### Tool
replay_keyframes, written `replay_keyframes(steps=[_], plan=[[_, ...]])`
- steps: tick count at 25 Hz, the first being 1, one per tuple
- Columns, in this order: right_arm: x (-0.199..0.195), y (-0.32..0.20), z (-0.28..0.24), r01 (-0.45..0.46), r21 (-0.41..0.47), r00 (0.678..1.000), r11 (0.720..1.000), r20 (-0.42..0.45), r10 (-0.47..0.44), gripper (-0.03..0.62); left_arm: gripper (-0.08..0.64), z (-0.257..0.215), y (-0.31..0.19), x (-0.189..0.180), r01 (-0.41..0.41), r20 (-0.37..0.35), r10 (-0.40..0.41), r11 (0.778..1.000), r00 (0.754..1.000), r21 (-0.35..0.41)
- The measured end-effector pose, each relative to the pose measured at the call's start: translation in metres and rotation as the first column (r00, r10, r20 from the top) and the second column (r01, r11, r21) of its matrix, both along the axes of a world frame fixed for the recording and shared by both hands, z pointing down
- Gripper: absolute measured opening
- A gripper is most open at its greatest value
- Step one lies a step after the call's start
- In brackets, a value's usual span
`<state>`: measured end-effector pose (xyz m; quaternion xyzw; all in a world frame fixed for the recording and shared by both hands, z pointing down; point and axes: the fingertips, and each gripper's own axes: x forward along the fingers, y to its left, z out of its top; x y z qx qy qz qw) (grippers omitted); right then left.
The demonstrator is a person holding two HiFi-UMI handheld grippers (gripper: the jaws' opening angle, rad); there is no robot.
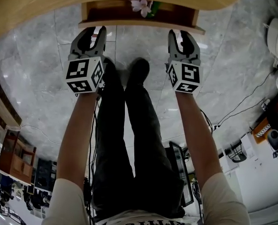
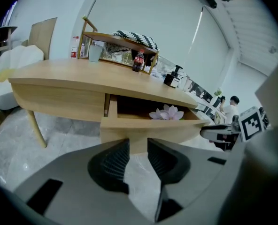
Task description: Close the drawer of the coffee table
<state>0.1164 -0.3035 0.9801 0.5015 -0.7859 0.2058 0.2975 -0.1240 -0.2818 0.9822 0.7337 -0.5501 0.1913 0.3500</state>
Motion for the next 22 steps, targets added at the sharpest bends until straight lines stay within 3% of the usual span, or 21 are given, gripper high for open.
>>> replay_keyframes(steps=[10,22], plan=[[-0.004,-0.037,-0.001,0.018,0.042,1.0,0.999,0.001,-0.018,0.174,0.138,0.0,-0.037,0.0,0.012,0.021,-0.013,0.998,1.0,0.054],[-0.013,-0.082,0.002,0.008,0.16,0.997,0.987,-0.072,0.004,0.207,0.161,-0.001,-0.081,0.002,0.002,0.047,-0.009,0.988,0.999,0.152]])
